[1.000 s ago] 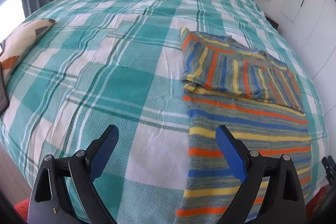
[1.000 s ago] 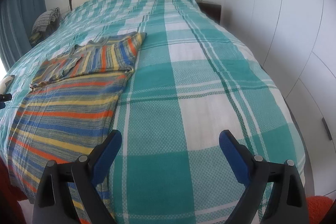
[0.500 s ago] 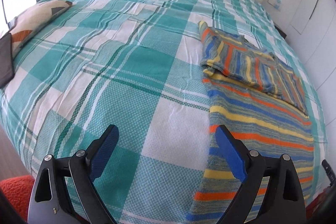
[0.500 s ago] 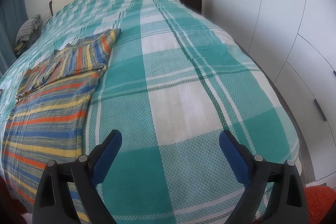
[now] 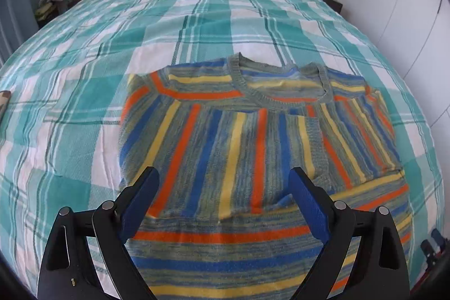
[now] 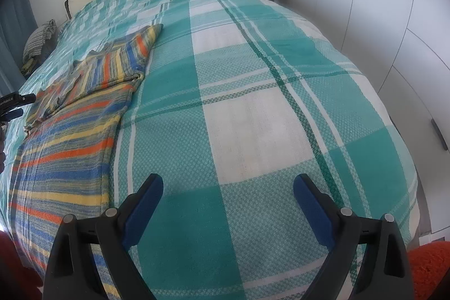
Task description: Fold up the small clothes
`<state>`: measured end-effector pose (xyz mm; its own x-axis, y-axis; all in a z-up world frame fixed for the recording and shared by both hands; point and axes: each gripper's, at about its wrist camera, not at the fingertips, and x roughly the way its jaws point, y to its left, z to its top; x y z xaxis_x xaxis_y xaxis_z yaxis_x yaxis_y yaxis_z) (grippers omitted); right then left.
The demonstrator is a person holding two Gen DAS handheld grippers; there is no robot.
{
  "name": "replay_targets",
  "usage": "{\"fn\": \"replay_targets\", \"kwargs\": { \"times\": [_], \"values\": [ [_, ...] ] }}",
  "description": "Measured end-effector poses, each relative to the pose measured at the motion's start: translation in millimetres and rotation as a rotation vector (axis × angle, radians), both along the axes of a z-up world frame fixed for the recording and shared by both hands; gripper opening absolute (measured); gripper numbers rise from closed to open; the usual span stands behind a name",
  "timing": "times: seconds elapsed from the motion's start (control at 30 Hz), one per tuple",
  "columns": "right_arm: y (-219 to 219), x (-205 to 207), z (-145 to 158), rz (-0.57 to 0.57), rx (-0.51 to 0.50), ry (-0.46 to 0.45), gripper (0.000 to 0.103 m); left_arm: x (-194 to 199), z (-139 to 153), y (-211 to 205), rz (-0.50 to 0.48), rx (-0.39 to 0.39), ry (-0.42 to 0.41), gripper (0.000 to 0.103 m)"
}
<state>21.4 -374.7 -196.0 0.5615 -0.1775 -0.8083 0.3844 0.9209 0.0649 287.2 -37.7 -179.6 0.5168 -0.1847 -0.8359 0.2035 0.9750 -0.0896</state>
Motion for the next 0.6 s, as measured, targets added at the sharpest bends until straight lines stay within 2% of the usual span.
{"fn": "replay_targets", "kwargs": {
  "times": [0.07, 0.1, 0.13, 0.17, 0.2, 0.3, 0.33, 0.5, 0.6],
  "values": [
    [2, 1, -1, 0.013, -0.004, 0.007, 0.093, 1, -24, -14, -0.042, 0.026, 0.060, 0.094],
    [3, 1, -2, 0.017, -0.004, 0.012, 0.093, -3, -33, -23, -0.075, 0.079, 0.055, 0.094],
    [4, 1, -3, 0.019, -0.004, 0.017, 0.093, -12, -38, -29, -0.105, 0.133, 0.007, 0.097],
    [4, 2, -4, 0.021, -0.005, 0.022, 0.093, -17, -38, -31, -0.118, 0.157, -0.029, 0.099],
    [4, 3, -5, 0.022, -0.009, 0.027, 0.093, -17, -39, -30, -0.114, 0.156, -0.028, 0.101],
    [4, 4, -5, 0.024, -0.011, 0.026, 0.093, -10, -31, -15, -0.066, 0.092, 0.036, 0.100],
    [3, 3, -3, 0.022, -0.009, 0.018, 0.093, -13, -24, -10, -0.045, 0.081, 0.033, 0.099],
    [2, 0, 10, -0.001, -0.030, -0.036, 0.093, -69, 21, 32, -0.018, -0.008, -0.074, 0.100],
    [3, 2, 8, 0.002, -0.035, -0.030, 0.093, -105, 27, 69, 0.035, -0.037, -0.091, 0.100]
  ]
}}
